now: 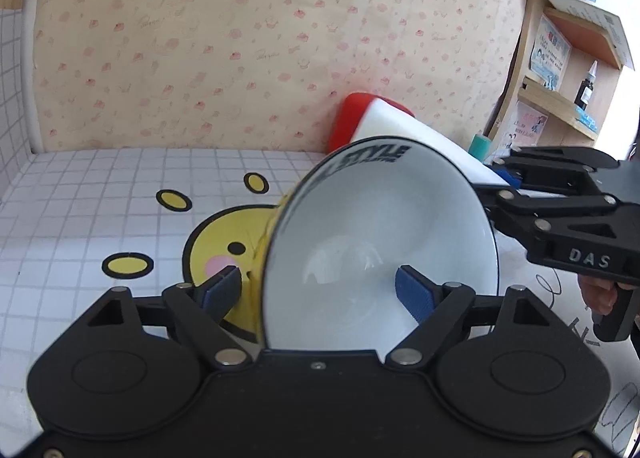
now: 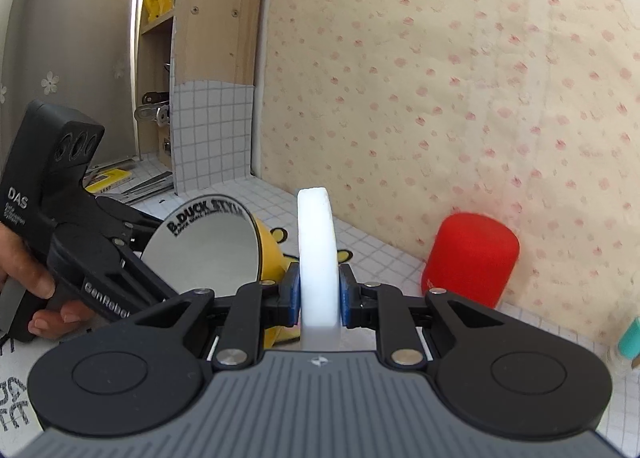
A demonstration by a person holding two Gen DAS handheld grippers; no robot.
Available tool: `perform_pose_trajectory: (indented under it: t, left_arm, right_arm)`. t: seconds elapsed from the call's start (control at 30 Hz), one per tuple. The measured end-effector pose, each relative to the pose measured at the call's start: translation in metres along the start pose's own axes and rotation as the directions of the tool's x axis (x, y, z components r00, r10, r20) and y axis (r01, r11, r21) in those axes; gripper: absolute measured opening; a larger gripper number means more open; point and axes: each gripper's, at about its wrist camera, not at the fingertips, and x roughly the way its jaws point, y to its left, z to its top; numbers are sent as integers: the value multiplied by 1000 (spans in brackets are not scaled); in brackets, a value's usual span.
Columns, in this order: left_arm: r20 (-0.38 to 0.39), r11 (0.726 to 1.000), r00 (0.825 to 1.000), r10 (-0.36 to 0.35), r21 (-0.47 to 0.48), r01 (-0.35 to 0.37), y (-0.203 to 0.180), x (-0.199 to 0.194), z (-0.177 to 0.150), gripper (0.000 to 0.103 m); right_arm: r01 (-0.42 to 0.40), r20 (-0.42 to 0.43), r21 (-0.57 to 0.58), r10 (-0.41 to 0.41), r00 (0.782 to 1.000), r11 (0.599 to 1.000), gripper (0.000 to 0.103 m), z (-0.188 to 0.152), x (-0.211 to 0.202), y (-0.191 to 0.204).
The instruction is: Clean bowl
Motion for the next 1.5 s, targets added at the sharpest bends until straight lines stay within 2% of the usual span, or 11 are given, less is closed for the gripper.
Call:
perform_pose_trajectory:
  t: [0.37, 0.7, 0.97, 1.23, 1.5]
  left_arm:
    - [2, 1000, 1000, -8, -3, 8, 6, 0, -2, 84]
    - [4, 1000, 1000, -14, -10, 14, 7, -1, 0, 84]
    - [6, 1000, 1000, -10, 1, 10, 4, -1, 1, 84]
    - [10, 1000, 1000, -13, -5, 13, 4, -1, 1, 84]
    - [20, 1000, 1000, 7, -8, -7, 2, -1, 4, 86]
  right_arm:
    - [1, -27, 10, -1, 1000, 1000, 21, -17, -14, 3]
    - [-1, -1, -40, 1, 1000, 999, 21, 6, -2, 5]
    - [-15, -44, -18, 14, 999, 1000, 21, -14, -4, 2]
    - [-25, -1, -32, 24, 1000, 999, 21, 1, 9, -2]
    - [-40, 27, -8, 41, 999, 999, 21, -5, 7, -3]
